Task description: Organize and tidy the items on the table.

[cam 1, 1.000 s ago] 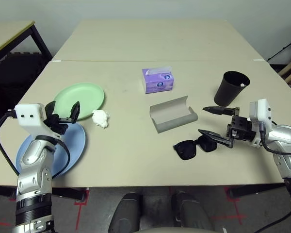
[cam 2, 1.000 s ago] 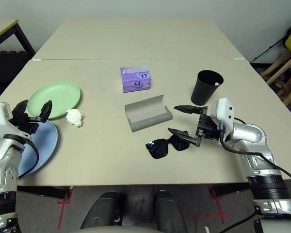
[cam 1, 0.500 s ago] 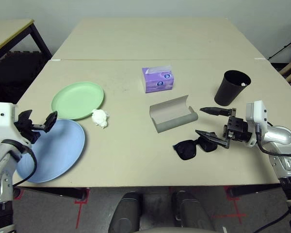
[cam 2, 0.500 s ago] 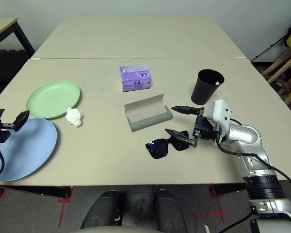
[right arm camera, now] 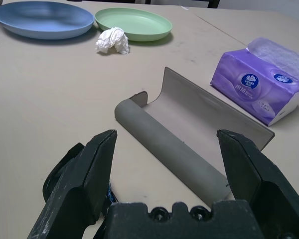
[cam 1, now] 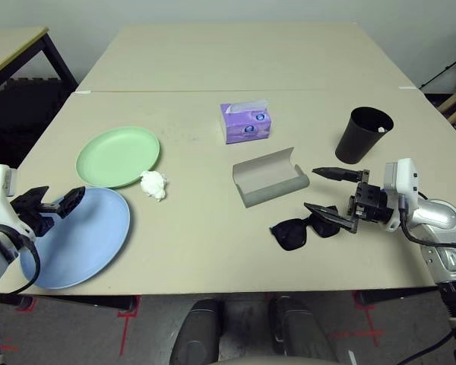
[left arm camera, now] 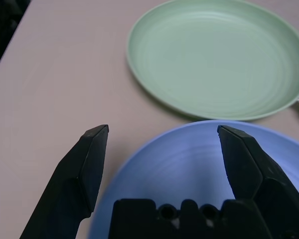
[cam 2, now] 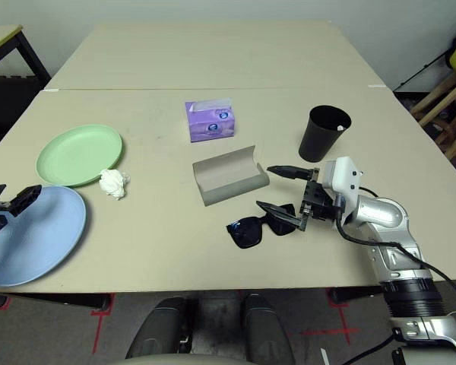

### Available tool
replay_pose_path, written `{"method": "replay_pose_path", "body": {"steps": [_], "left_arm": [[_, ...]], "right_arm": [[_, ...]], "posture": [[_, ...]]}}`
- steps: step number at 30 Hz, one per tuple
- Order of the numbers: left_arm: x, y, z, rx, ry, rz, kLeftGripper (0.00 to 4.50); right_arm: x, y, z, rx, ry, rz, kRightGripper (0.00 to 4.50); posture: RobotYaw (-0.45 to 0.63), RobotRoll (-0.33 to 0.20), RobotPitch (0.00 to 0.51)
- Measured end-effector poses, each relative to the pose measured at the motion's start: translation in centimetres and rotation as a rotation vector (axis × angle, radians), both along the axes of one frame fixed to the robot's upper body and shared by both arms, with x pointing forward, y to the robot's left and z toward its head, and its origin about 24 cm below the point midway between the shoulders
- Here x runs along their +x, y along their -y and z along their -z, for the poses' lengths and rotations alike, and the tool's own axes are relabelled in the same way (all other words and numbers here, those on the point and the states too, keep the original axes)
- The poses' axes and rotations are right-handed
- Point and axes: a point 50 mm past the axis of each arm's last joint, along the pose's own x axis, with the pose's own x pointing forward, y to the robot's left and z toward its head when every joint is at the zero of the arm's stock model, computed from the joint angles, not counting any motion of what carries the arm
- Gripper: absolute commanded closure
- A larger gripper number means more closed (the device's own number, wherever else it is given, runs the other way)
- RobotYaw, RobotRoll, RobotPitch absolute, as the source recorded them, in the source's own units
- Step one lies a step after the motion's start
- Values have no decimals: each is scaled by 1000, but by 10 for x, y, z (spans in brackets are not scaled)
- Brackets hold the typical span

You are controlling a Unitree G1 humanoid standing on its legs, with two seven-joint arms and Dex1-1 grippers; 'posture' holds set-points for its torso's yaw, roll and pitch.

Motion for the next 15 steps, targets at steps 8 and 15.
{"method": "replay_pose_path", "body": {"steps": [8, 15], "left_arm": [[-9, -29, -11, 93, -75, -21, 32], [-23, -45, -9, 61, -178, -8, 32]], "right_arm": [[0, 0, 0, 0, -2, -1, 20], [-2, 0, 2, -1, -5, 1, 20]], "posture": [[102, 0, 124], [97, 0, 128]]}}
